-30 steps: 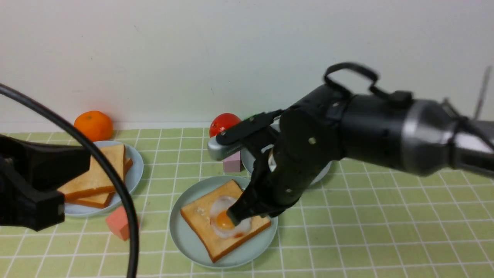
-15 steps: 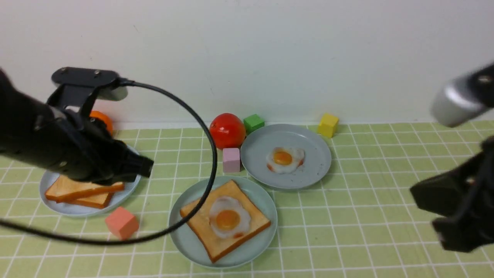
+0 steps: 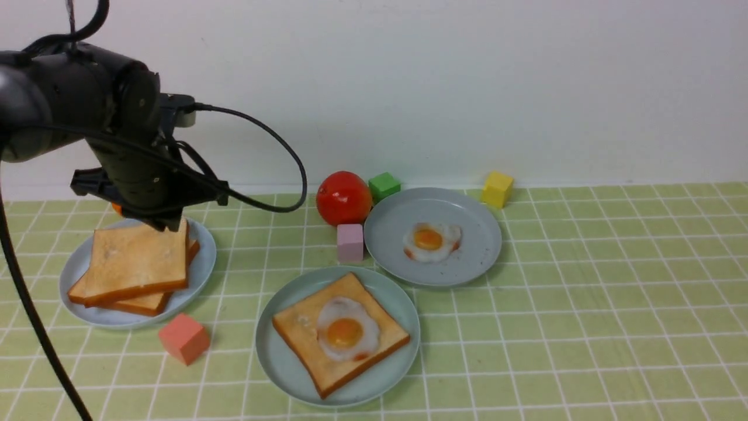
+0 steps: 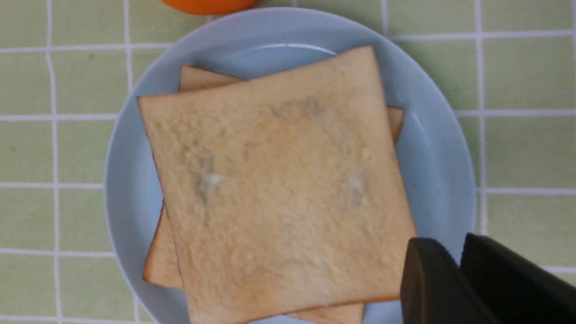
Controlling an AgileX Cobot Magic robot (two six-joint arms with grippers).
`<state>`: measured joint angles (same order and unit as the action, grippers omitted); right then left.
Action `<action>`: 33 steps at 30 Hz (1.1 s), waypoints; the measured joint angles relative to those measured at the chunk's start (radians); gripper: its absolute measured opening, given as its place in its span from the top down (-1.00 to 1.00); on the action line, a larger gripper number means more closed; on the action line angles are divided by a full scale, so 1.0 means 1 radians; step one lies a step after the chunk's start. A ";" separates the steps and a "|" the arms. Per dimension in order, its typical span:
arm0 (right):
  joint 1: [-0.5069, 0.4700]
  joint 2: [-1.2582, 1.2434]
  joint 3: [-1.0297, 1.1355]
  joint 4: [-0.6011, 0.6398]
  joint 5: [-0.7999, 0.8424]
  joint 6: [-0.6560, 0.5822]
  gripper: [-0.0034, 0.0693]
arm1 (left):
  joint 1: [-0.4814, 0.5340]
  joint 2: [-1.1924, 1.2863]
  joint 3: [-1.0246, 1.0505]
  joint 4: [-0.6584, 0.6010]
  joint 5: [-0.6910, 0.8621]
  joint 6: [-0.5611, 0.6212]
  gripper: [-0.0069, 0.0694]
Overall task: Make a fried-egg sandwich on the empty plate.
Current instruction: Use the left arm to grab a slice of bread
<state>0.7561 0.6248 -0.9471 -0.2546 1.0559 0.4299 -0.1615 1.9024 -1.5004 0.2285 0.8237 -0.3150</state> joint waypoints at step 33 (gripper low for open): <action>0.000 0.000 0.028 0.008 -0.070 0.037 0.85 | 0.012 0.224 -0.049 0.104 -0.042 0.000 0.15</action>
<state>0.7561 0.6248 -0.9196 -0.2463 0.9854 0.4671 -0.1493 2.1262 -1.5499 0.3329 0.7819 -0.3152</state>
